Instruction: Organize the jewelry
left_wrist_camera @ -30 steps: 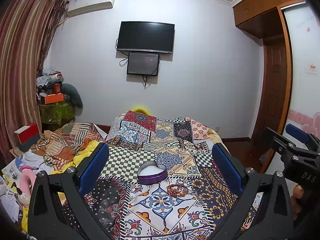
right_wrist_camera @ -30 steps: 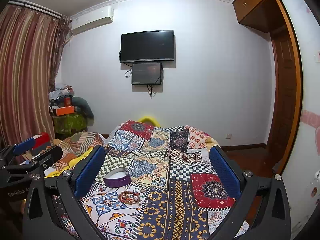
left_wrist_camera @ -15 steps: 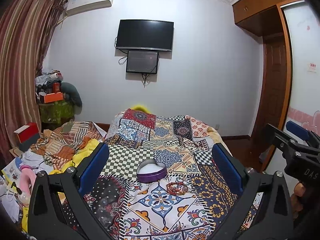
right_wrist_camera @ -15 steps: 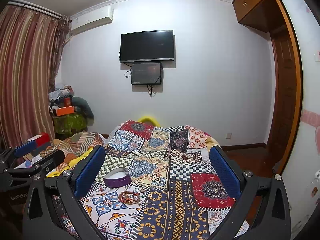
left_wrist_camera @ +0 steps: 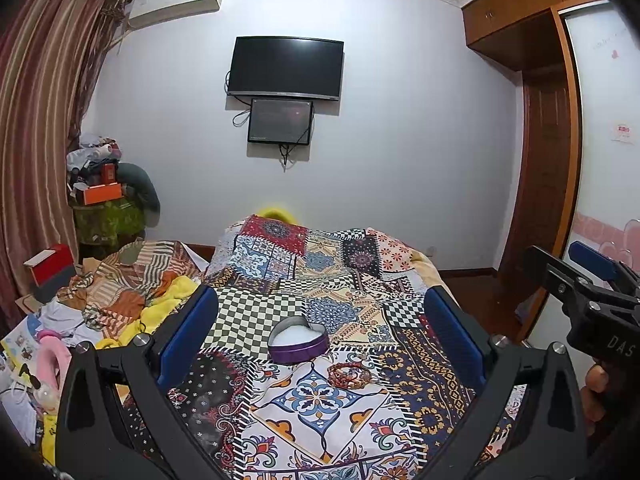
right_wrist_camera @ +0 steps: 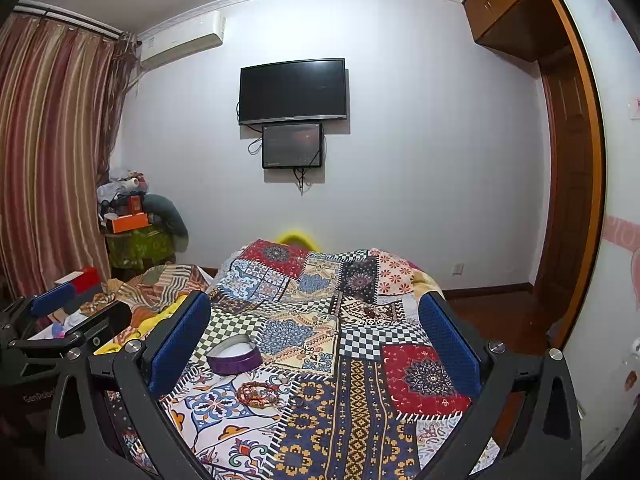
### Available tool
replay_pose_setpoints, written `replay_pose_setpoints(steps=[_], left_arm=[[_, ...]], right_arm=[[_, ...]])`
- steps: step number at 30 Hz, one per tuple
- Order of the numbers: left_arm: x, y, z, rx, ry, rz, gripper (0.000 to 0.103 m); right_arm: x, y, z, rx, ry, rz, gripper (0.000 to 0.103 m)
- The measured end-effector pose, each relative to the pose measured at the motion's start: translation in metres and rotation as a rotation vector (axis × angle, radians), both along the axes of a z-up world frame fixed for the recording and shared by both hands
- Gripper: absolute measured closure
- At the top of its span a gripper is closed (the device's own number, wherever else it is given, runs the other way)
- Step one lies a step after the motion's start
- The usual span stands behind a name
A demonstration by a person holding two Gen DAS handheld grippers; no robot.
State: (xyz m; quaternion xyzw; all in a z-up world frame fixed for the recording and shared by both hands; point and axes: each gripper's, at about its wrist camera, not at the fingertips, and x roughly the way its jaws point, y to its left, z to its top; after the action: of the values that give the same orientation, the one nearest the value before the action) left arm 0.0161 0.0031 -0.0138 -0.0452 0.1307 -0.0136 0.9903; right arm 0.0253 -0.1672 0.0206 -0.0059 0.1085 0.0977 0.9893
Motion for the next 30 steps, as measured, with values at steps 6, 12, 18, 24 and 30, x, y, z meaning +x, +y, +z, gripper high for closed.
replay_pose_setpoints(steps=[6,12,18,24,30], left_arm=[[0.002,-0.001,-0.002,0.007,0.01,-0.001,0.0],[0.003,-0.001,-0.004,0.007,0.02,-0.004,0.0],[0.008,0.0,-0.006,0.006,0.033,-0.001,0.0],[0.019,0.0,-0.013,0.007,0.059,-0.003,0.0],[0.041,0.003,-0.025,0.004,0.106,0.004,0.0]], right_arm=[[0.001,-0.001,-0.001,0.003,0.006,-0.001,0.0],[0.004,-0.002,-0.004,0.004,0.014,-0.001,0.0],[0.01,-0.002,-0.009,0.007,0.034,-0.004,0.0],[0.019,-0.004,-0.018,0.011,0.067,-0.009,0.0],[0.04,-0.005,-0.034,-0.003,0.132,-0.022,0.0]])
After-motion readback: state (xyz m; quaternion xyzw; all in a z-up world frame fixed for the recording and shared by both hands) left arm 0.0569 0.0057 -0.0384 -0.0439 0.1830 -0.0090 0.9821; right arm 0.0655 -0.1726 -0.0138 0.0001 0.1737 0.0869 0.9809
